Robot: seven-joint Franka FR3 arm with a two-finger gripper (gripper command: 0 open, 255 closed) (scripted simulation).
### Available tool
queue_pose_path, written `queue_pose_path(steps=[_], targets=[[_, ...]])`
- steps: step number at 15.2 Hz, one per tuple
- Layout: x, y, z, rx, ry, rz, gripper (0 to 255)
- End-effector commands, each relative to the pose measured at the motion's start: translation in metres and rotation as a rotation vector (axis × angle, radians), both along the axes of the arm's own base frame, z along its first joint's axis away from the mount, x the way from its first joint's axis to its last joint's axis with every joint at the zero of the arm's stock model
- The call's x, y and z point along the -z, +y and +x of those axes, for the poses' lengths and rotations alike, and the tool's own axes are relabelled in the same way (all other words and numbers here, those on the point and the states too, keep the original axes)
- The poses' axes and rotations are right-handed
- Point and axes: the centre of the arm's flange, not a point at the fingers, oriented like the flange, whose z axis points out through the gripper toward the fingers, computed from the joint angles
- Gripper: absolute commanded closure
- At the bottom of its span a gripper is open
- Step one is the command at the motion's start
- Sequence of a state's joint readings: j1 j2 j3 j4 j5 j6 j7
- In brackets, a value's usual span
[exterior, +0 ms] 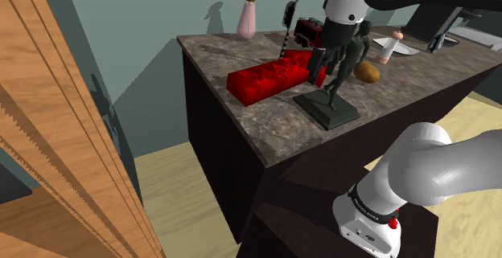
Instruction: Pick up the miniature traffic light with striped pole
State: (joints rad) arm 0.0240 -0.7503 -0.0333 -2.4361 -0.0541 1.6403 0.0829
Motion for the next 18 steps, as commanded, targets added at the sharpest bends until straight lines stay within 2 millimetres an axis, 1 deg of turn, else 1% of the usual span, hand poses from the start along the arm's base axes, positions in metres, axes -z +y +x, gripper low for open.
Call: queue_pose_path(steps=[1, 9, 18], targets=[[0.000, 0.000, 0.000, 0.000, 0.000, 0.000, 0], [-0.027, -0.055, 0.081, 0.105, -0.046, 0.017, 0], [-0.060, -0.128, 0.163, 0.223, -0.097, 0.036, 0]])
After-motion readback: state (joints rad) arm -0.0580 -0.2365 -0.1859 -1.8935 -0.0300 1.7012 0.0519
